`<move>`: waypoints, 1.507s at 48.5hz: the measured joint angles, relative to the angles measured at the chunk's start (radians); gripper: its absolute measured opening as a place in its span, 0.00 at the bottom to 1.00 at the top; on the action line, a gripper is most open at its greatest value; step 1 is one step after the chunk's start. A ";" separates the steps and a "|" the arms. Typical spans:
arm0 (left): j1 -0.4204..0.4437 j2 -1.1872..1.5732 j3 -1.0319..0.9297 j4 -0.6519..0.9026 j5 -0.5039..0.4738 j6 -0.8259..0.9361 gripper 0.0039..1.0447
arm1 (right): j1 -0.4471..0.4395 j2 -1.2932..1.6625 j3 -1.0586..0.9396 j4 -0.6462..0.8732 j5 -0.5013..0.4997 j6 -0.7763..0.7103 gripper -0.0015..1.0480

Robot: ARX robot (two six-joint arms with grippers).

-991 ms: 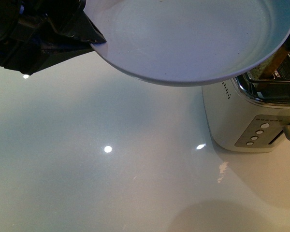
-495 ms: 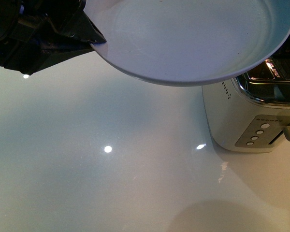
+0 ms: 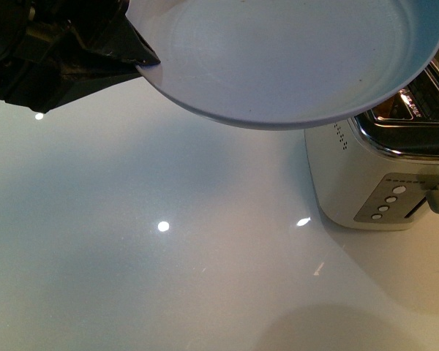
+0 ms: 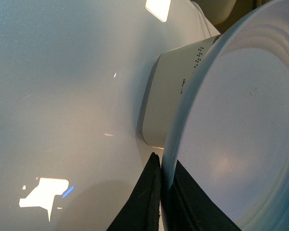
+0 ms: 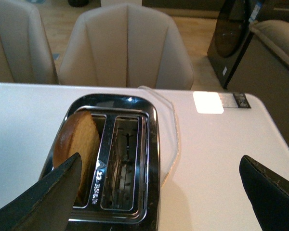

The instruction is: Left arm holds plate, right arm toasts bread

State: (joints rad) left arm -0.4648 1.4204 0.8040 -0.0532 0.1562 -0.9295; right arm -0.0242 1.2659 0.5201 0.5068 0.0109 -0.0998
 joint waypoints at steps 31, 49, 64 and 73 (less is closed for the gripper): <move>0.000 -0.002 0.002 0.000 0.000 0.000 0.03 | 0.022 -0.341 -0.407 0.293 -0.011 0.092 0.02; 0.000 -0.002 0.002 0.000 0.000 0.000 0.03 | 0.022 -0.579 -0.501 0.159 -0.011 0.093 0.02; 0.000 -0.002 0.002 0.000 0.000 0.000 0.03 | 0.022 -0.805 -0.502 -0.050 -0.011 0.093 0.02; 0.000 -0.002 0.002 0.000 0.000 0.000 0.03 | 0.022 -0.911 -0.502 -0.151 -0.011 0.093 0.02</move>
State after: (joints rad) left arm -0.4648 1.4189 0.8059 -0.0532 0.1562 -0.9298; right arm -0.0021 0.3553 0.0181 0.3557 -0.0002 -0.0071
